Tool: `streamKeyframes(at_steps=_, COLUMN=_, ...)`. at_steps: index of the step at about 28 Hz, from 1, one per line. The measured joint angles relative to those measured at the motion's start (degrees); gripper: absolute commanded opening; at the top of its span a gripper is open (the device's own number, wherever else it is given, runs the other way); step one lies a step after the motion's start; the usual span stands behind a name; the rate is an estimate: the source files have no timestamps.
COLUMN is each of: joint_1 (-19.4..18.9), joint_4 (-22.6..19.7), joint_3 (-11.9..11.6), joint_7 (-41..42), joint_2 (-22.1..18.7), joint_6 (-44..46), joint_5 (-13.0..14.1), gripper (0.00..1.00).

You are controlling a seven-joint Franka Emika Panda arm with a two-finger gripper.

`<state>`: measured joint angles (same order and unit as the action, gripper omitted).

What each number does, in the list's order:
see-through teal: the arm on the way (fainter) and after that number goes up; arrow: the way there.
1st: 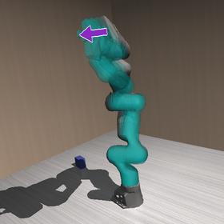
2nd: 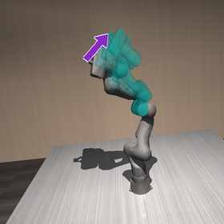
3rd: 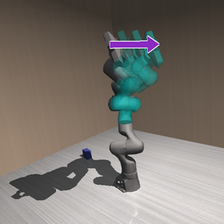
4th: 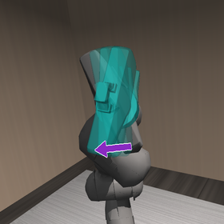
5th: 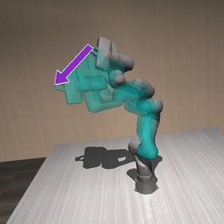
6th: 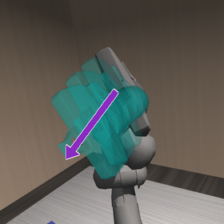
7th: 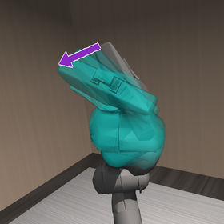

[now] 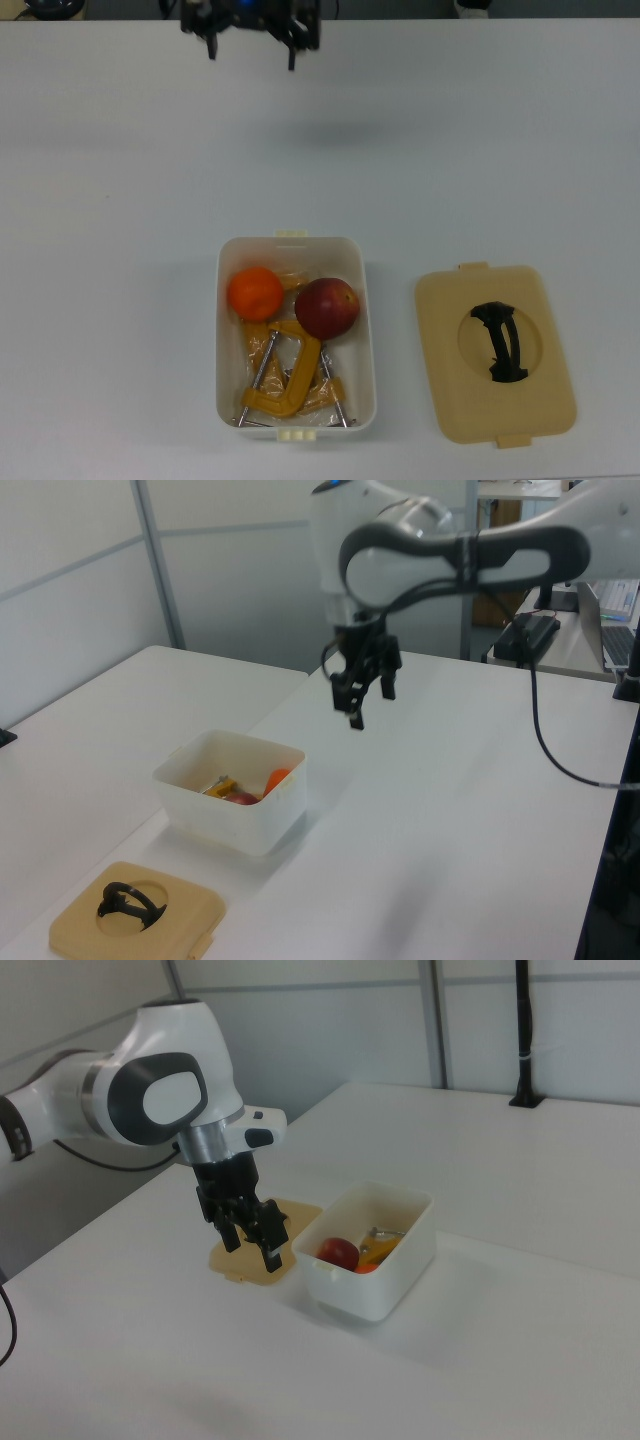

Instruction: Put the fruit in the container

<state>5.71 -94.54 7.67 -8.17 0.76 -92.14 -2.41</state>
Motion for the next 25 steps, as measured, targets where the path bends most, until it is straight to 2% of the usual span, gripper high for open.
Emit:
streamKeyframes(at_steps=3, joint_1=0.02, joint_4=0.0, joint_3=-2.4, joint_7=2.22, joint_2=-1.86, joint_6=1.17, joint_5=2.03, gripper=1.0)
streamKeyframes(at_steps=6, joint_1=0.02, joint_4=-0.01, joint_3=-3.63, joint_7=2.91, joint_2=-3.2, joint_6=2.7, joint_5=2.4, gripper=1.0)
streamKeyframes(at_steps=25, joint_1=0.01, joint_4=-0.17, joint_3=-4.64, joint_7=2.93, joint_2=-3.88, joint_6=3.79, joint_5=1.9, gripper=1.0)
